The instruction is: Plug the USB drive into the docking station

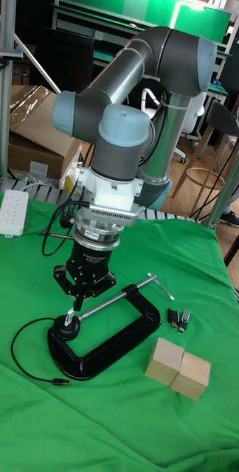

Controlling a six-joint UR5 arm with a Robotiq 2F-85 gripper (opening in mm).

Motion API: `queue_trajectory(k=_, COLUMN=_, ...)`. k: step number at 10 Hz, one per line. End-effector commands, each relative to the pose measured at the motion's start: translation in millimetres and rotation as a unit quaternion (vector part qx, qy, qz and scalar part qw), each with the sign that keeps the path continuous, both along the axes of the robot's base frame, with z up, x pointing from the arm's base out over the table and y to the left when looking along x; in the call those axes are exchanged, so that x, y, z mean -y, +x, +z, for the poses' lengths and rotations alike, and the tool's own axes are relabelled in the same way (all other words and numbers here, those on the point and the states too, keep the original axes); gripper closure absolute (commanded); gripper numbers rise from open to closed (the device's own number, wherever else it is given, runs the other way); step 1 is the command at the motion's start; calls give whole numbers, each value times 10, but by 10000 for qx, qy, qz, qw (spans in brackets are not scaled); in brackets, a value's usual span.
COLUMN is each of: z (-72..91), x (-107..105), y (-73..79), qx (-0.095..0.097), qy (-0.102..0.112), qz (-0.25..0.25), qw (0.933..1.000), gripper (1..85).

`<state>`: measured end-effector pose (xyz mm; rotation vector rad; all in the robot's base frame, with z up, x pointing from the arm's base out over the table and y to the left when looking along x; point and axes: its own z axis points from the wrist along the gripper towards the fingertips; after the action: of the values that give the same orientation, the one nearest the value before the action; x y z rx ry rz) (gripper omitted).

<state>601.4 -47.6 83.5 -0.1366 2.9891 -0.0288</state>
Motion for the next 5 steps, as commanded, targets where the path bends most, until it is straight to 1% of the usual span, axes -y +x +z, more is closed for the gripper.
queue_trajectory(k=1, z=31, x=-38, y=117, qx=227, qy=108, qz=-55, qw=9997, gripper=840)
queue_trajectory(k=2, z=30, x=-3, y=109, qx=213, qy=57, qz=-159, qw=9996, gripper=840)
queue_trajectory(k=3, z=21, x=60, y=55, qx=111, qy=-50, qz=-266, qw=9996, gripper=840)
queue_trajectory(k=4, z=23, x=115, y=51, qx=109, qy=-147, qz=-326, qw=9993, gripper=840)
queue_trajectory(k=5, z=37, x=59, y=33, qx=61, qy=-33, qz=-381, qw=9992, gripper=840)
